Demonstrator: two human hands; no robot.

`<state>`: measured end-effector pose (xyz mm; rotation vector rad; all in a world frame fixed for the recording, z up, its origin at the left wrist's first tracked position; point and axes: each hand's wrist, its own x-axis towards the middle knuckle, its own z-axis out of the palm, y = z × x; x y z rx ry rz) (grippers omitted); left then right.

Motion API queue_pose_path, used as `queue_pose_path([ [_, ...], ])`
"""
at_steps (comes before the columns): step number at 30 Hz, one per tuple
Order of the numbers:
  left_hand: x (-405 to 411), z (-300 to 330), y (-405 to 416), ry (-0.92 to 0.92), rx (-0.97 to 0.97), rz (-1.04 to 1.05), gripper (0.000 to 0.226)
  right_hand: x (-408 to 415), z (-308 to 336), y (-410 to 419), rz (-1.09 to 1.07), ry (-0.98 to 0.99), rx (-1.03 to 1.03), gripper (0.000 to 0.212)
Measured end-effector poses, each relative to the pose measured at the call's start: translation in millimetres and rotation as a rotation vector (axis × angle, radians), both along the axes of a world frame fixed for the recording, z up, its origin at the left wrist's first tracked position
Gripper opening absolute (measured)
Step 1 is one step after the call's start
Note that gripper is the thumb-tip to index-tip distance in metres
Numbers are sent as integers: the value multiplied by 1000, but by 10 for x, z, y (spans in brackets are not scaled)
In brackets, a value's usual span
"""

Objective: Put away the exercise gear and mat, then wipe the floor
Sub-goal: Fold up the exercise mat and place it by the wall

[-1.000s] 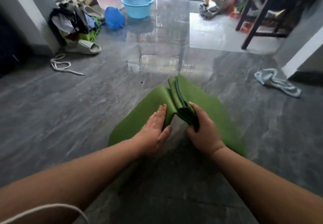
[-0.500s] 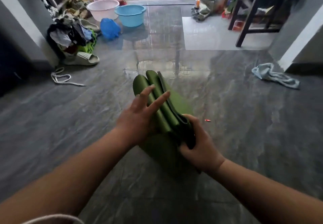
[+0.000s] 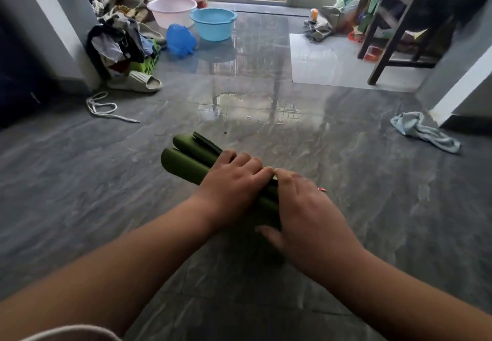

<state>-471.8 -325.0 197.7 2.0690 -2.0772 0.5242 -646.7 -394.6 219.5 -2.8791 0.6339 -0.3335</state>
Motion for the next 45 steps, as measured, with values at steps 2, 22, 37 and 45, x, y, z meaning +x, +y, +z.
queue_pose_path([
  [2, -67, 19, -15, -4, -26, 51, 27, 45, -4, -25, -49, 31, -148, 77],
  [22, 326, 199, 533, 26, 216, 174, 76, -217, 140, -195, -191, 338, -307, 87],
  [37, 272, 315, 682, 362, 382, 203, 101, 18, 195, -253, -62, 311, -216, 56],
  [45, 257, 321, 665, 264, 322, 266, 65, 175, 443, -156, -19, 511, -111, 69],
])
